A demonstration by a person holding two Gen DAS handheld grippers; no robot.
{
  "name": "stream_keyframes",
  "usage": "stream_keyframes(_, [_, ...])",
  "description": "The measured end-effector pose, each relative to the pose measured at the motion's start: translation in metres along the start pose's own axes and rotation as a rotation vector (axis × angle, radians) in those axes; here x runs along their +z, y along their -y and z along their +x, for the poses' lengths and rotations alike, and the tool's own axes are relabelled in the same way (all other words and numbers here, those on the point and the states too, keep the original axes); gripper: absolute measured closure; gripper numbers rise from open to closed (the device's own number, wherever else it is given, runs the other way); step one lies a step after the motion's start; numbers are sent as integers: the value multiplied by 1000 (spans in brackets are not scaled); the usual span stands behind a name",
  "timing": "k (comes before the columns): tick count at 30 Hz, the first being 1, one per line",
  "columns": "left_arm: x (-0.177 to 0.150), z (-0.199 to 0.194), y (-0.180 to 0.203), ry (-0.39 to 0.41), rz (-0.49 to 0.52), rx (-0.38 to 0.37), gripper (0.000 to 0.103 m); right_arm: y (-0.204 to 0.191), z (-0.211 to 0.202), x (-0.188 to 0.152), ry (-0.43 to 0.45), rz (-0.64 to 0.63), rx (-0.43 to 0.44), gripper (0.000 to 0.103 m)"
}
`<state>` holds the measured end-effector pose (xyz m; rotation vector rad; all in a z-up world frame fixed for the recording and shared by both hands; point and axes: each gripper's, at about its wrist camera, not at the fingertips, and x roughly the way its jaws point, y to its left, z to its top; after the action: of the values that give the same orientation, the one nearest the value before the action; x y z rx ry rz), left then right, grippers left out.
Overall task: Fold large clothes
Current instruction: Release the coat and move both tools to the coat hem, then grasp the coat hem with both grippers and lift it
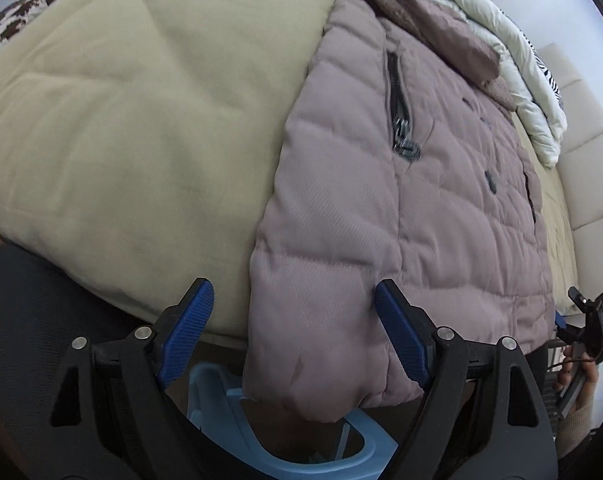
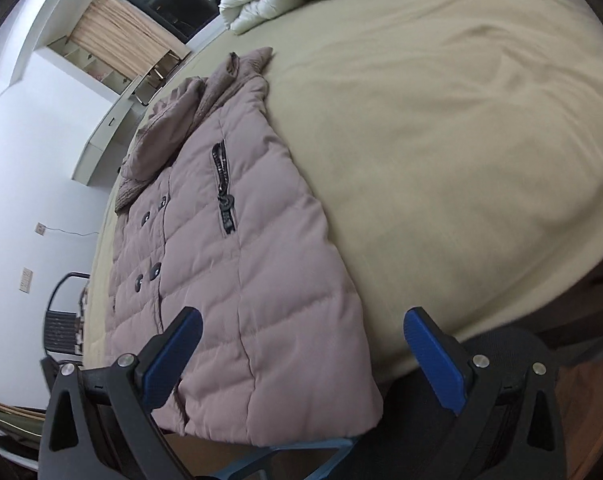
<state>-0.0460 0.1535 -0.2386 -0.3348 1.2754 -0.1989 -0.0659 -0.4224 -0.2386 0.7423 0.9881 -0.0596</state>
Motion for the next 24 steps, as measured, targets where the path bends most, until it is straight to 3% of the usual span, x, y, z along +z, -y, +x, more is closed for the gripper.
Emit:
stream_keyframes(6, [3, 20, -2, -15, -10, -48, 21, 11, 26, -8, -134, -2, 35, 0])
stream_keyframes(8, [3, 25, -6, -40, -29, -72, 21, 8, 30, -10, -137, -42, 9, 3])
stream_keyframes(10, [5, 29, -7, -52, -27, -82, 21, 7, 33, -11, -145, -51, 21, 9])
stream_keyframes(15, [5, 27, -3, -63, -16, -111, 23, 3, 41, -11, -194, -69, 82, 48])
stream_keyframes(17, [7, 29, -2, -75, -28, -144, 47, 4, 44, -12, -204, -58, 93, 56])
stream_keyframes(20, [8, 28, 3, -92, -12, -161, 69, 0, 43, -13, -203, -59, 107, 72])
stream_keyframes(21, [8, 27, 5, -95, -4, -160, 71, -4, 42, -14, -202, -70, 101, 78])
stream_keyframes(23, [9, 23, 7, -91, 3, -150, 89, -10, 39, -15, -196, -86, 88, 84])
stream_keyframes(24, [8, 18, 10, -82, 11, -153, 93, -14, 39, -16, -191, -91, 81, 88])
